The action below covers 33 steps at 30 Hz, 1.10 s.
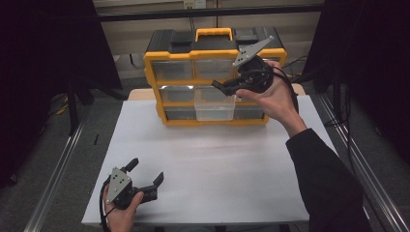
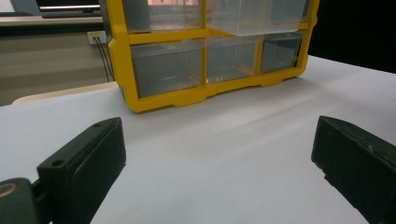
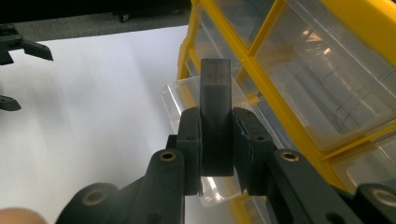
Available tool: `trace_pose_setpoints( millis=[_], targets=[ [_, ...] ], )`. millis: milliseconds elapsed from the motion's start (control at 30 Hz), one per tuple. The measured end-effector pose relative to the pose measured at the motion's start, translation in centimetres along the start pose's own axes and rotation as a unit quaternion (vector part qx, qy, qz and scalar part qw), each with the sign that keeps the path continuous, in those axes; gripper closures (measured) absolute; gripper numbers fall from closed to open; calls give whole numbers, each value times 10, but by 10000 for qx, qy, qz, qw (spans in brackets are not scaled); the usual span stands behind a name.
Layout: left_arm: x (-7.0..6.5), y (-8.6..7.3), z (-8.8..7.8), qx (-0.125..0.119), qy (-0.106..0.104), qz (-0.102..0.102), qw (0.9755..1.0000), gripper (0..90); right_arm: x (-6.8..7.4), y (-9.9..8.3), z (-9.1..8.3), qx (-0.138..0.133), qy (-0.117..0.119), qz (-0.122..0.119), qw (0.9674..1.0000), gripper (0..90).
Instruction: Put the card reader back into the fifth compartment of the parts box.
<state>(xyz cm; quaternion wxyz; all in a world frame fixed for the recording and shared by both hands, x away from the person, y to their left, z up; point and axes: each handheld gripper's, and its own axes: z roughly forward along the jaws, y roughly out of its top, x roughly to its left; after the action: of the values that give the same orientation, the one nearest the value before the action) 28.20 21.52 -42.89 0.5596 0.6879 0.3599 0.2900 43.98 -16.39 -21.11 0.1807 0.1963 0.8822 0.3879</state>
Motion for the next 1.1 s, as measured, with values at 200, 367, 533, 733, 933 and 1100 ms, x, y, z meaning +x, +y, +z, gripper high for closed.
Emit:
trace_pose_setpoints(
  millis=[200, 367, 533, 733, 933, 1100],
  targets=[
    [0, 0, 0, -10, 5, -11, 10000, 31, -4, 1, 6, 46, -2, 63, 10000, 737],
    [0, 0, 0, -2, -7, -10, 10000, 31, -8, 1, 14, 174, -13, 56, 9998, 737],
    [0, 0, 0, -7, -7, -17, 10000, 30, -11, 3, 19, 283, -22, 64, 9996, 737],
    [0, 0, -1, -11, 1, -18, 10000, 30, -16, 6, 24, 386, -45, 50, 9992, 737],
    [1, 0, -1, 14, -9, -3, 10000, 30, -17, 8, 32, 469, -42, 77, 9989, 737],
    [0, 0, -1, -6, -7, -13, 10000, 30, -22, 8, 39, 582, -12, 116, 9982, 737]
  ],
)
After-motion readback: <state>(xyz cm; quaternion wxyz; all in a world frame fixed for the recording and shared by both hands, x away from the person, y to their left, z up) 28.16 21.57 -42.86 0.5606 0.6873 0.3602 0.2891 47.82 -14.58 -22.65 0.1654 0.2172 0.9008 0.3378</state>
